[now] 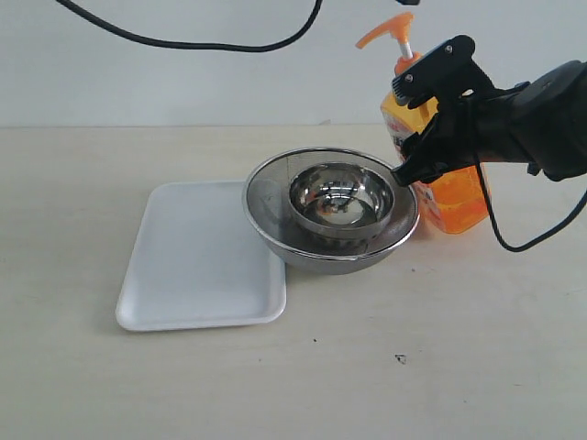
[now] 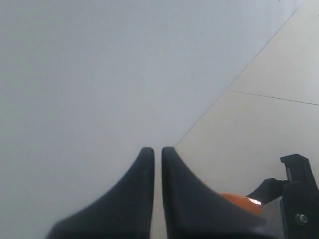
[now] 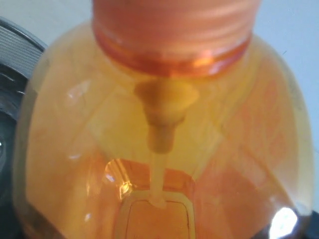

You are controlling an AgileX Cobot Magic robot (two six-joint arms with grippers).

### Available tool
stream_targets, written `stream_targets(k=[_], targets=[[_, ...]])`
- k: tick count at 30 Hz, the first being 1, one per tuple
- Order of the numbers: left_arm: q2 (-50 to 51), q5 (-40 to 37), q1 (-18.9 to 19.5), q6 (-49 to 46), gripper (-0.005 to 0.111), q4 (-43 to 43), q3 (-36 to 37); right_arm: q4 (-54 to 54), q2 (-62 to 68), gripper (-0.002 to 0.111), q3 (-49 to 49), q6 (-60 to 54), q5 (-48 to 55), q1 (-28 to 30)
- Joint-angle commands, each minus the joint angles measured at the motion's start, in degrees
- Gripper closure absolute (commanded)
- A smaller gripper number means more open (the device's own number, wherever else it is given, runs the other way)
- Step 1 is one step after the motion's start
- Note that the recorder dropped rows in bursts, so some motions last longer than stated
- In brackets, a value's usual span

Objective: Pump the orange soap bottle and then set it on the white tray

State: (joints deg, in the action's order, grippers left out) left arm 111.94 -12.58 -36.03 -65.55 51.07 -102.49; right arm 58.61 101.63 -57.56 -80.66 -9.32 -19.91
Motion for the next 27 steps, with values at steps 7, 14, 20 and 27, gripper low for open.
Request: stream_targets(k=[7, 14, 20, 27], targets=[[4.4, -5.7, 0.8, 2.6, 0.102, 0.1, -4.0, 0.0, 0.2, 0.108, 0.9, -0.2, 2.2, 0.0], [4.8, -5.9, 0.8, 3.2, 0.102, -1.5, -4.0, 0.0, 0.2, 0.108, 0.9, -0.2, 2.2, 0.0], [5.6, -6.9, 0.8, 10.5, 0.102, -9.7, -4.0, 0.0, 0.2, 0.108, 0.9, -0.2, 2.2, 0.0], [5.6, -7.9, 0.8, 17.9, 0.102, -17.5, -4.0, 0.0, 0.2, 0.108, 0.9, -0.2, 2.2, 0.0]])
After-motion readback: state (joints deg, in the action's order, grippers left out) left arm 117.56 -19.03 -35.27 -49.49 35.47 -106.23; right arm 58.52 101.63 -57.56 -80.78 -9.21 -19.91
